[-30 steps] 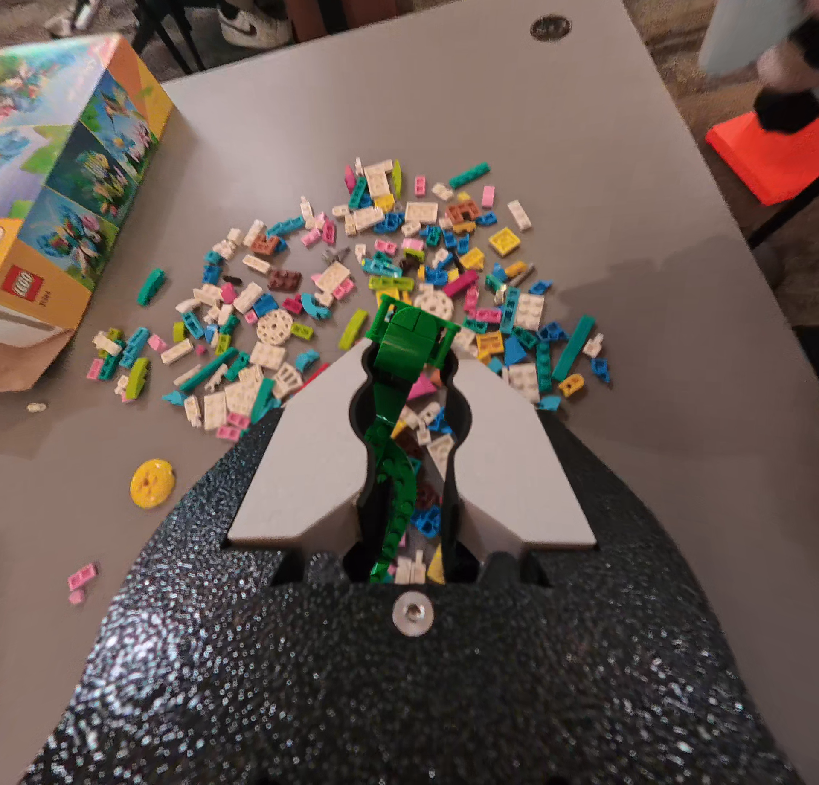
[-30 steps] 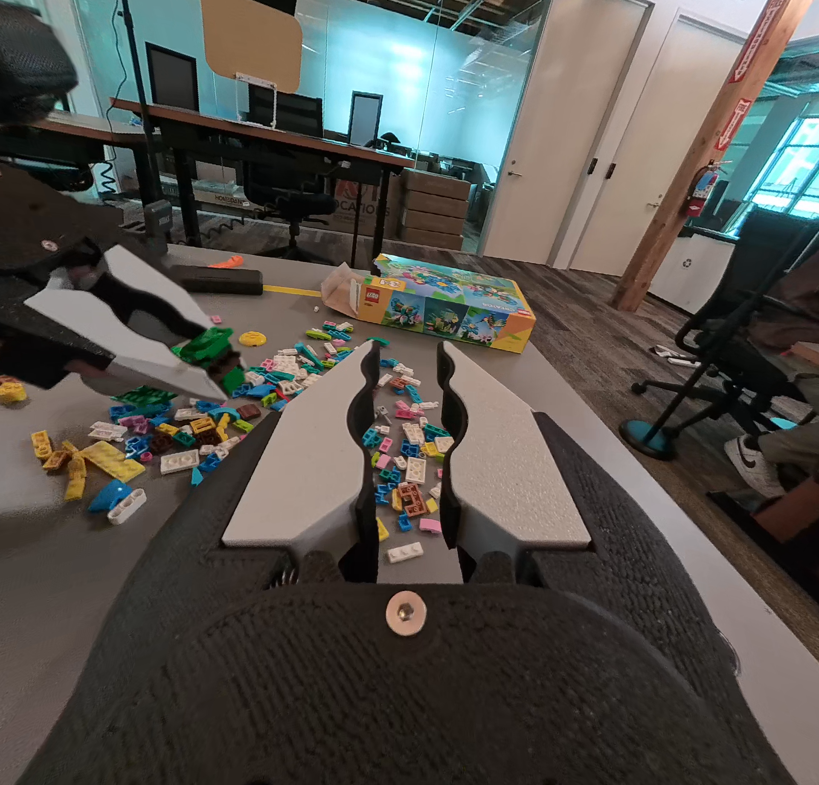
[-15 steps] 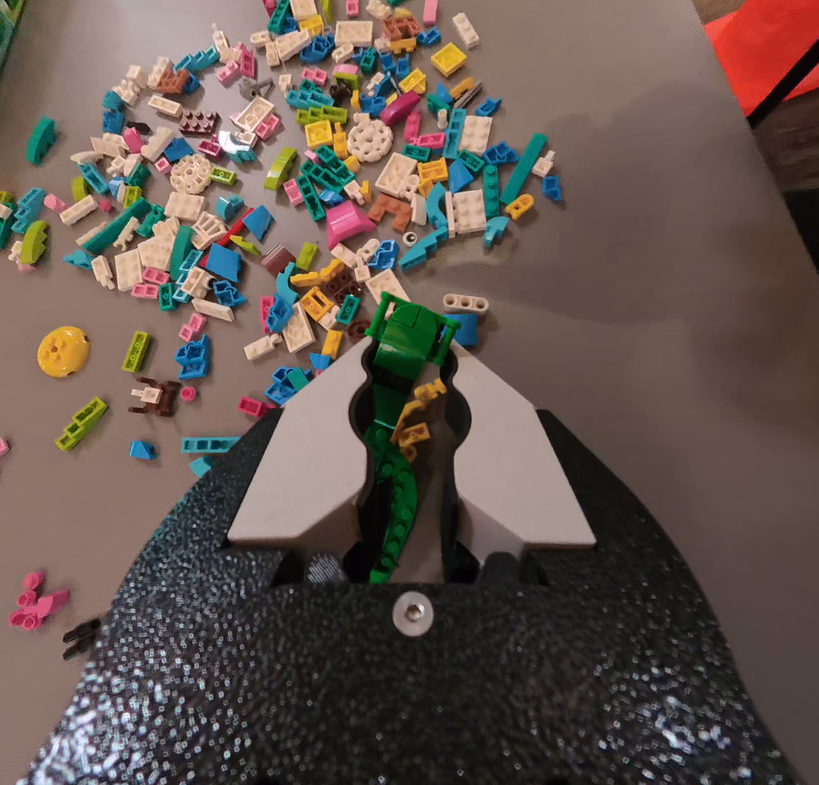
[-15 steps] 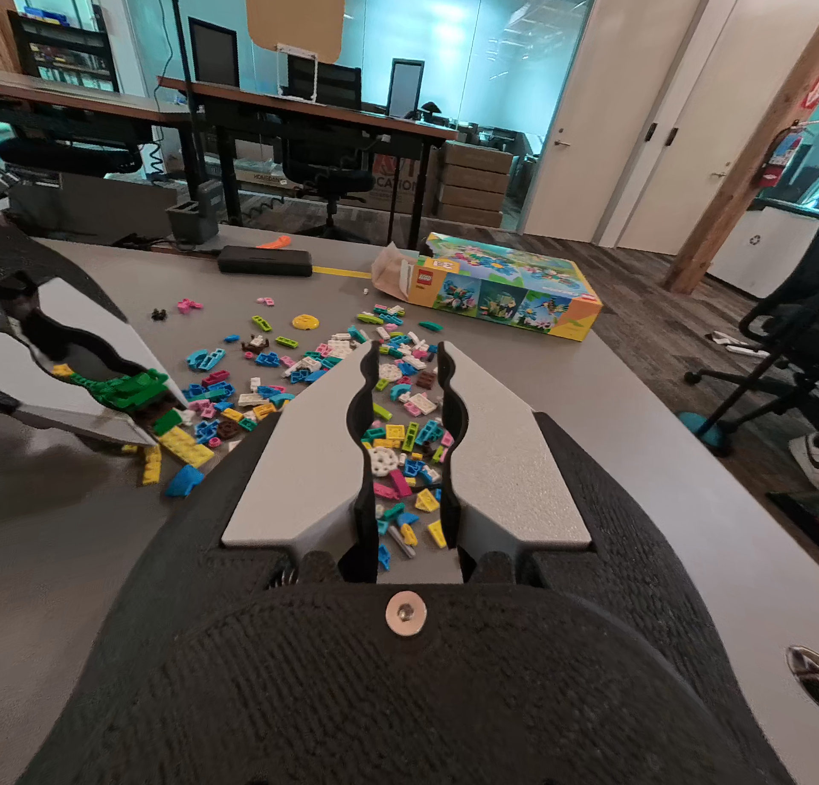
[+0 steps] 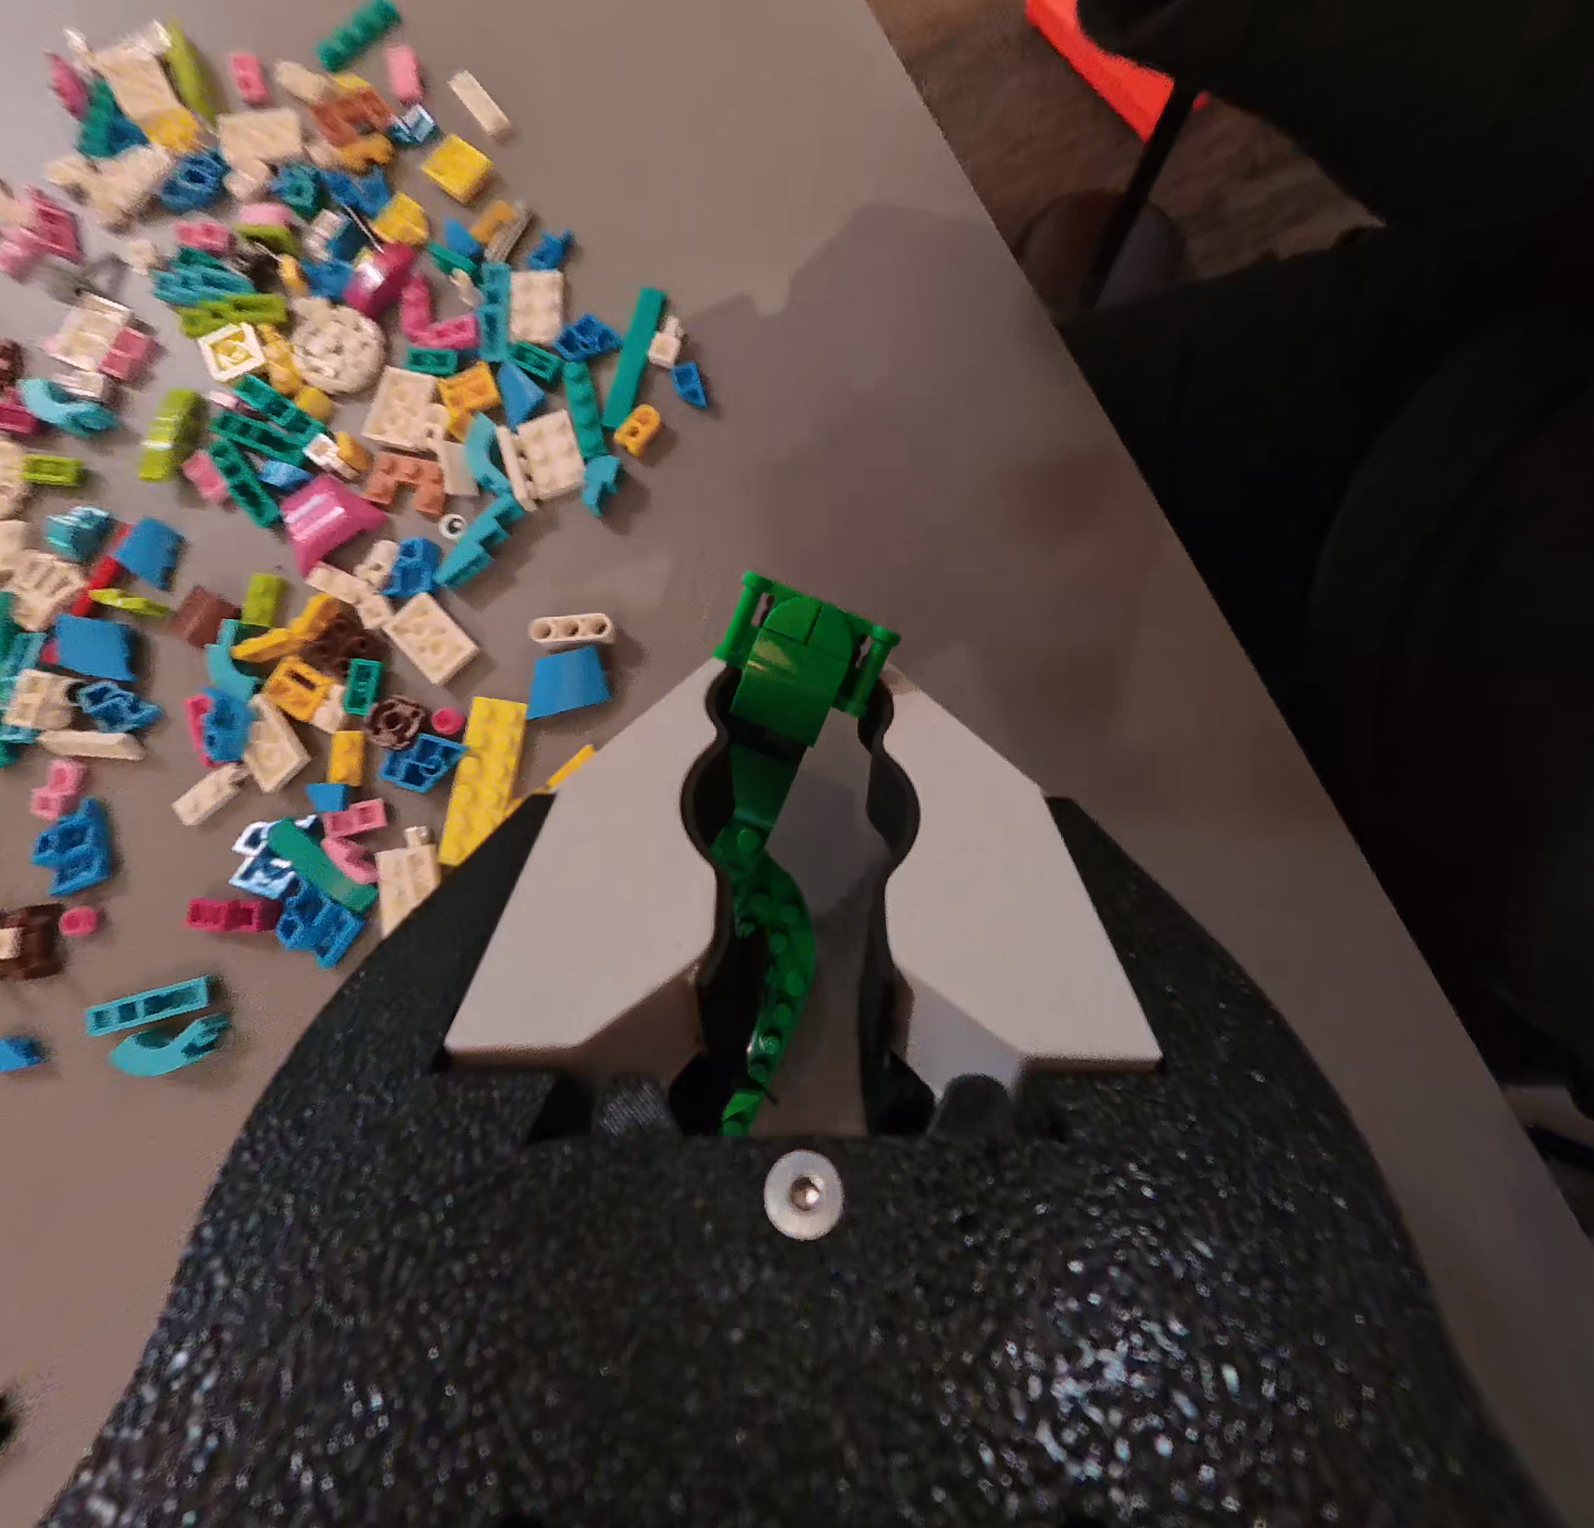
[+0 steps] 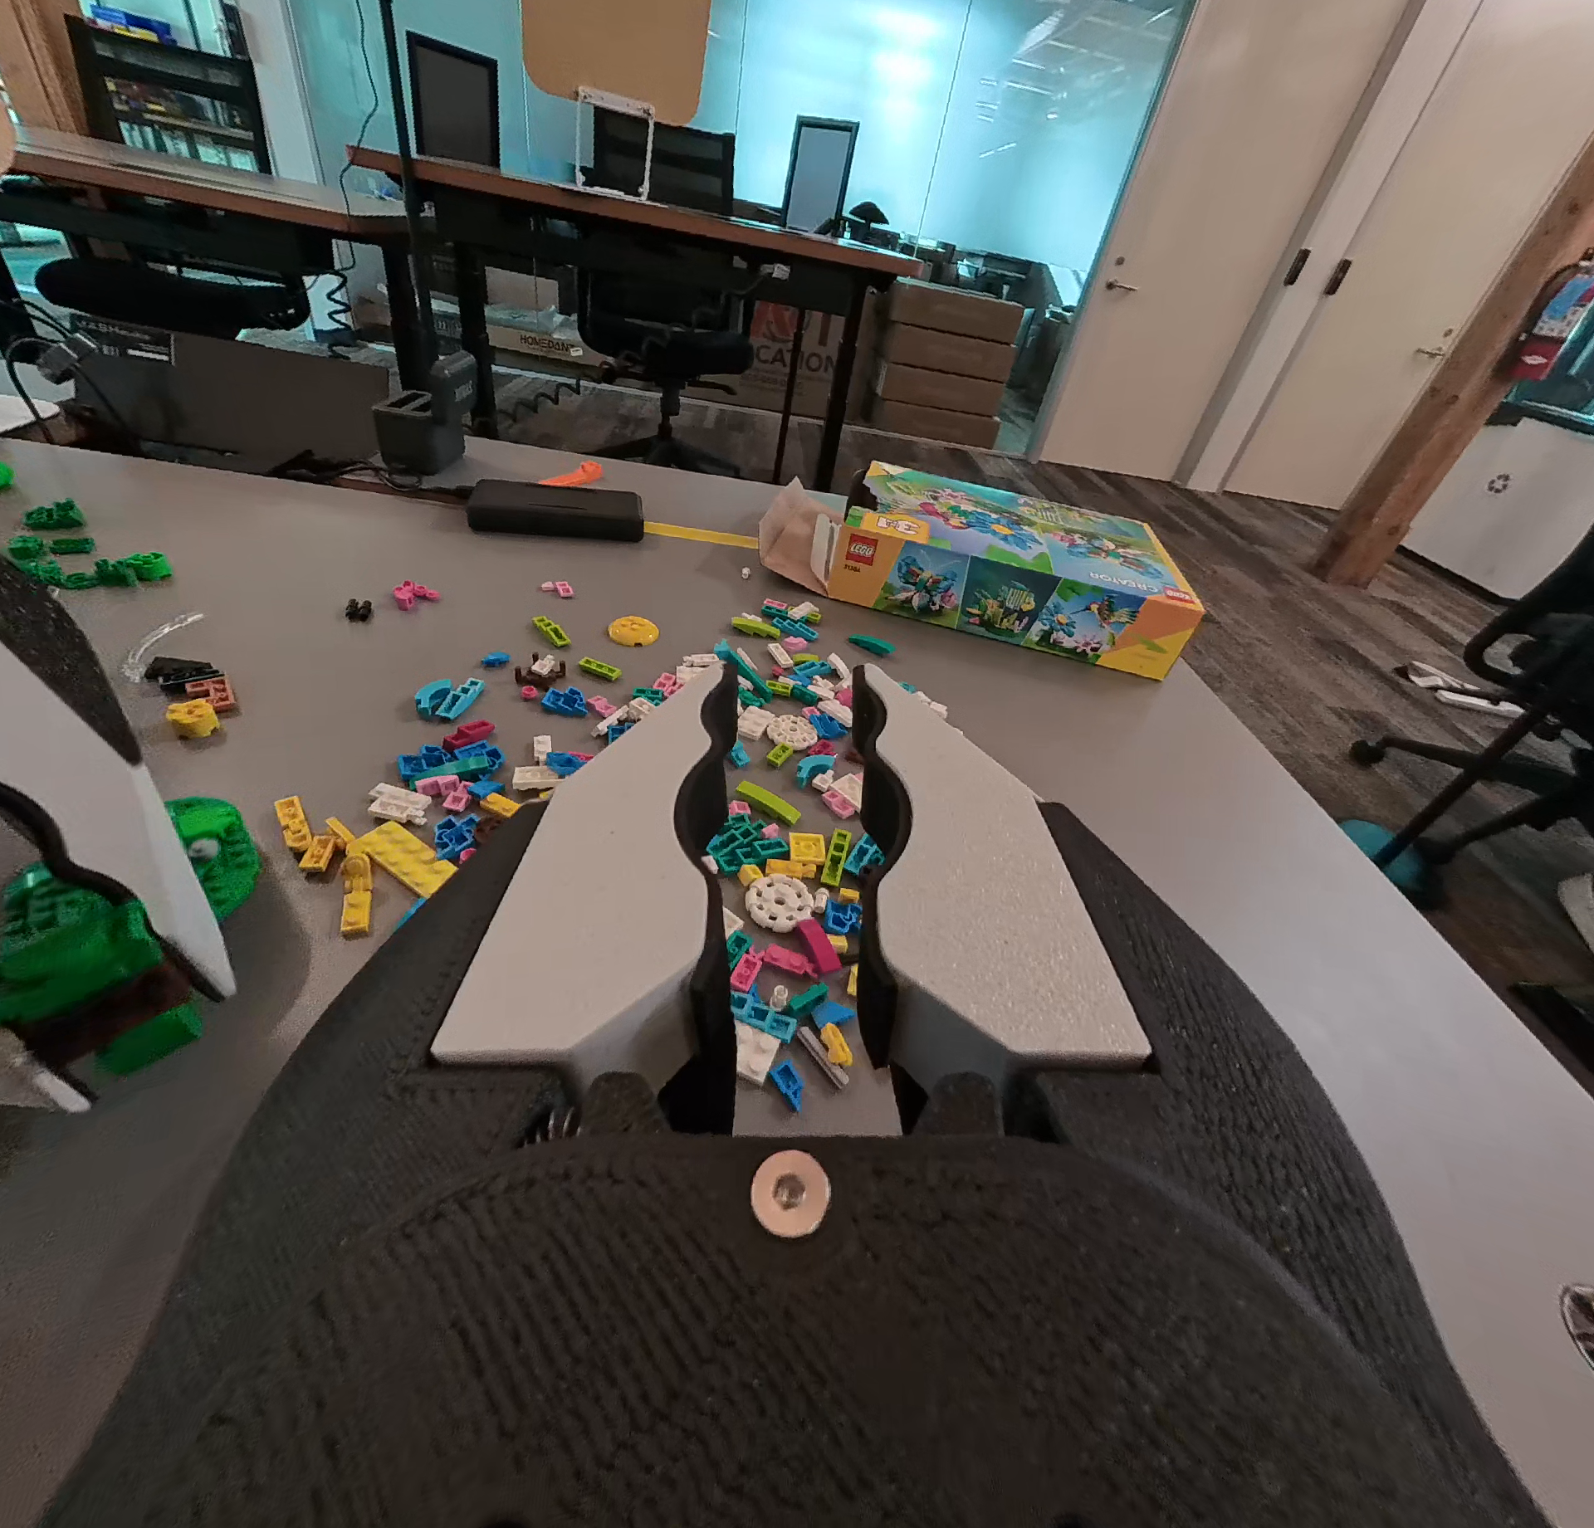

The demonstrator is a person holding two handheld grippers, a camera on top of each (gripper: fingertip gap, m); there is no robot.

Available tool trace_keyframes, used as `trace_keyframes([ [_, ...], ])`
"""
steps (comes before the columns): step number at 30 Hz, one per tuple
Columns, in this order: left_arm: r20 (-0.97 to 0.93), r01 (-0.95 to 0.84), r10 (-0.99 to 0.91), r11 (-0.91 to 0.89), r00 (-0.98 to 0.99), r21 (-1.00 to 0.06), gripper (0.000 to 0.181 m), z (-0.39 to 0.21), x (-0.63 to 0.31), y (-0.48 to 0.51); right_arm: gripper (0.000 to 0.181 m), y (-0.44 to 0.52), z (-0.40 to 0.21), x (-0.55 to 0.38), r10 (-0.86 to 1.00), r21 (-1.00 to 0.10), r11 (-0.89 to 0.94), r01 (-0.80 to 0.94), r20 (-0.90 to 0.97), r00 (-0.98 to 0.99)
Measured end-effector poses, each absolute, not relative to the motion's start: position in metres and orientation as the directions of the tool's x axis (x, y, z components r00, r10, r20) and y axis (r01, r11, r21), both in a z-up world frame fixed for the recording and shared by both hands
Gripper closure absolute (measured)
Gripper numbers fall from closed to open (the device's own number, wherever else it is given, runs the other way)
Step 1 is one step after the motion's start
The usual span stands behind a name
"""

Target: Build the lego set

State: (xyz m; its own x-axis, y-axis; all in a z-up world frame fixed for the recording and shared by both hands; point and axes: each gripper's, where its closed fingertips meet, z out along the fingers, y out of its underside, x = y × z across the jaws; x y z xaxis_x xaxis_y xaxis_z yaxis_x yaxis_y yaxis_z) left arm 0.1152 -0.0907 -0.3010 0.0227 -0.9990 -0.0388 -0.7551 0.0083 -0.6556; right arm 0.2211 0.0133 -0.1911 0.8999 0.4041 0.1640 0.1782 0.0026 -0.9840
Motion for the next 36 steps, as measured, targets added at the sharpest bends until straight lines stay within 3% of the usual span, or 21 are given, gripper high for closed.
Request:
trace_keyframes([
  [7,-0.059,-0.855,-0.998,0.020,0.013,-0.518,0.156,-0.338,0.122,-0.093,0.155,0.013,-0.207,0.222,0.424,-0.980,-0.049,0.191,0.153,0.893],
  [14,-0.072,-0.842,-0.993,-0.043,0.097,-0.538,0.152,-0.338,0.137,-0.082,0.153,0.014,-0.222,0.227,0.439,-0.979,-0.072,0.193,0.142,0.887],
  [17,-0.096,-0.834,-0.987,-0.059,0.132,-0.548,0.130,-0.337,0.136,-0.081,0.153,0.017,-0.225,0.230,0.431,-0.982,-0.044,0.183,0.146,0.890],
  [23,-0.137,-0.701,-0.969,-0.050,0.207,-0.711,0.099,-0.316,0.130,-0.078,0.153,0.030,-0.217,0.260,0.262,-0.974,0.127,0.189,0.217,0.940],
  [26,-0.122,-0.756,-0.987,-0.001,0.108,-0.655,0.084,-0.325,0.110,-0.097,0.153,0.040,-0.213,0.275,0.180,-0.960,0.186,0.209,0.242,0.953],
  [29,-0.158,-0.778,-0.983,0.029,0.091,-0.628,0.085,-0.333,0.092,-0.098,0.153,0.052,-0.215,0.288,0.117,-0.949,0.200,0.242,0.269,0.956],
  [36,-0.088,-0.728,-0.980,-0.070,0.177,-0.682,0.093,-0.329,0.079,-0.079,0.156,0.055,-0.215,0.296,0.041,-0.926,0.247,0.284,0.303,0.952],
])
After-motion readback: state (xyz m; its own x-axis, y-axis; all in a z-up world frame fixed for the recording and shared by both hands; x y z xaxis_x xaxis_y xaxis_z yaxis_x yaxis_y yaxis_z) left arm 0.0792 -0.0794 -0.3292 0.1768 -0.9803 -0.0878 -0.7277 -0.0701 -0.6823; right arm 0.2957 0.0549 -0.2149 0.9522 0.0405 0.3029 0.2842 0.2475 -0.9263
